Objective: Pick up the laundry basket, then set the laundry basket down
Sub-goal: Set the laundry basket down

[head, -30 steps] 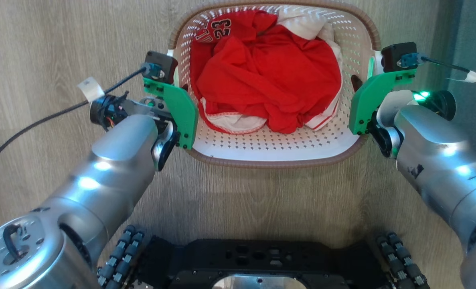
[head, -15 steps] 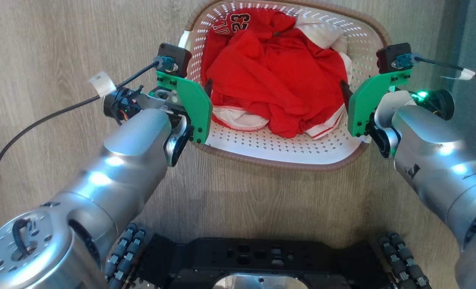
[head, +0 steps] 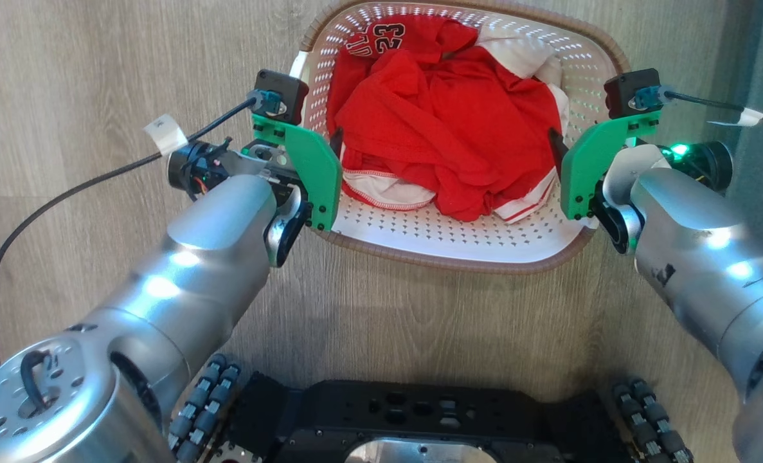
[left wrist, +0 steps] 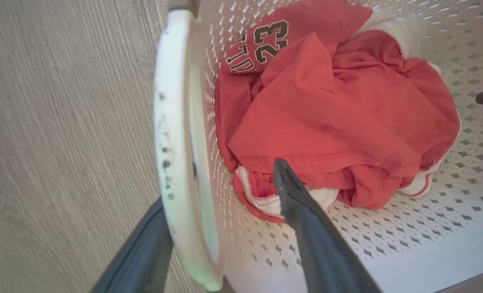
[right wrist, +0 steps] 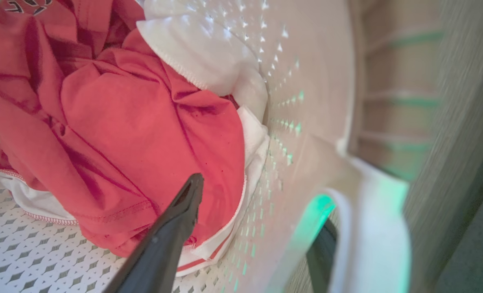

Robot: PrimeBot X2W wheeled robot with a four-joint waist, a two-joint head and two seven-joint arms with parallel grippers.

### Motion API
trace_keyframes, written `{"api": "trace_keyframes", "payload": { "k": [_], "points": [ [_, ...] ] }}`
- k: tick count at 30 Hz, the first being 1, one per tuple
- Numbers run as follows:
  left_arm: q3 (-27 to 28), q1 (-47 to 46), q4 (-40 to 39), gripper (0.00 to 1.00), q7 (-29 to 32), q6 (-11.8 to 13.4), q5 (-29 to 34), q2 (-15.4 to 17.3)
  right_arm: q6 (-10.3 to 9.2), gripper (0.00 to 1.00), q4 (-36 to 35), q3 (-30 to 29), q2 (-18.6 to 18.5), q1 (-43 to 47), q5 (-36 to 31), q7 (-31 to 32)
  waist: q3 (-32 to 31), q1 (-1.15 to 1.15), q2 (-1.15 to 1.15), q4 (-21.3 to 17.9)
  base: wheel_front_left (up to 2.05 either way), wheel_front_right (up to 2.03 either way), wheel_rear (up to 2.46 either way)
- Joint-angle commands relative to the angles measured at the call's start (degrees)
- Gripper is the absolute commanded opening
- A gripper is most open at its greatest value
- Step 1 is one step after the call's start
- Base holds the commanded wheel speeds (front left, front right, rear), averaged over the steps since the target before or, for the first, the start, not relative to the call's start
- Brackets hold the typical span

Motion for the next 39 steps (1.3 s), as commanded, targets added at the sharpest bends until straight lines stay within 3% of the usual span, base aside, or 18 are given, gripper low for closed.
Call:
{"api": "trace_keyframes", "payload": {
  "k": [1, 39],
  "points": [
    [0.25, 0.85, -0.71, 1.0, 0.15, 0.2, -0.16, 0.91, 0.41, 1.0, -0.56, 0.46, 0.29, 2.87, -0.48, -0.68, 0.01, 0.0, 0.0, 0.06, 0.0, 0.0, 0.0],
    [0.25, 1.9, -1.57, 1.0, 2.0, 0.84, 0.49, 0.91, 0.41, 1.0, -1.04, 0.89, -2.02, -1.58, -4.35, -1.45, -1.04, 0.0, 0.0, 1.42, 0.0, 0.0, 0.0]
  ]
}}
